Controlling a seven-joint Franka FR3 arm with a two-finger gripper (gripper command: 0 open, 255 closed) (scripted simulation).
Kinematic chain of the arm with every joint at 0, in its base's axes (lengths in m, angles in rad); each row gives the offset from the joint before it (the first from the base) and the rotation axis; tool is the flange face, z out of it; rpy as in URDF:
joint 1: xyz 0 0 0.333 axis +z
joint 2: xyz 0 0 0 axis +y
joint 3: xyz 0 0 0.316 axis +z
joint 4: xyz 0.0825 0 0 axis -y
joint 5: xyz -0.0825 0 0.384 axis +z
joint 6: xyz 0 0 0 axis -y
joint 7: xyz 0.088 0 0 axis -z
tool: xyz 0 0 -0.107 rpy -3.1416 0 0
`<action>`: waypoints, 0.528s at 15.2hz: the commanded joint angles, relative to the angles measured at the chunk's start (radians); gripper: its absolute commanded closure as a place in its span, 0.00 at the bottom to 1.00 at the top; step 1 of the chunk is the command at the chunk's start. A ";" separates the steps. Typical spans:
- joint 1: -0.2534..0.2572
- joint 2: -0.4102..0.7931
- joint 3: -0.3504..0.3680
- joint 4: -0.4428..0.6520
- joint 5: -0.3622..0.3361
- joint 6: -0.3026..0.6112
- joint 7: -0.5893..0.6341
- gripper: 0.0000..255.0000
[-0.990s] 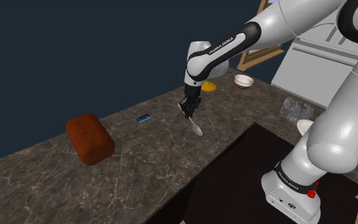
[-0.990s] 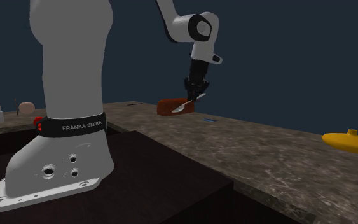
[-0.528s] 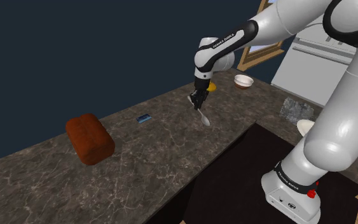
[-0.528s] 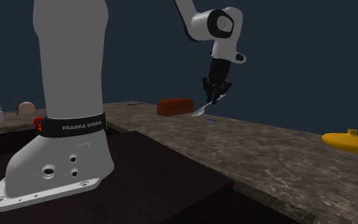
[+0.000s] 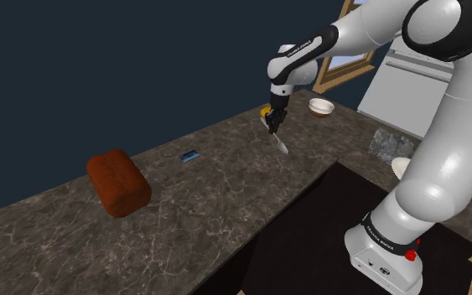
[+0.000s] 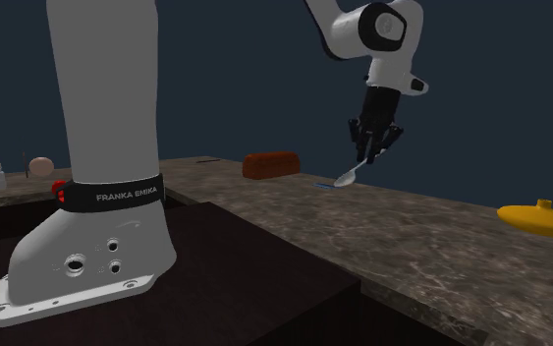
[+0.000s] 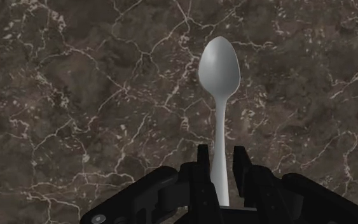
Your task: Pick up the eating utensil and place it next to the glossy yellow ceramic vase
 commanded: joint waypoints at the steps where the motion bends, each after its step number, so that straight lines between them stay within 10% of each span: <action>1: -0.026 0.040 -0.016 0.058 -0.002 -0.024 -0.039 1.00; 8: -0.123 0.172 -0.062 0.260 -0.003 -0.108 -0.165 1.00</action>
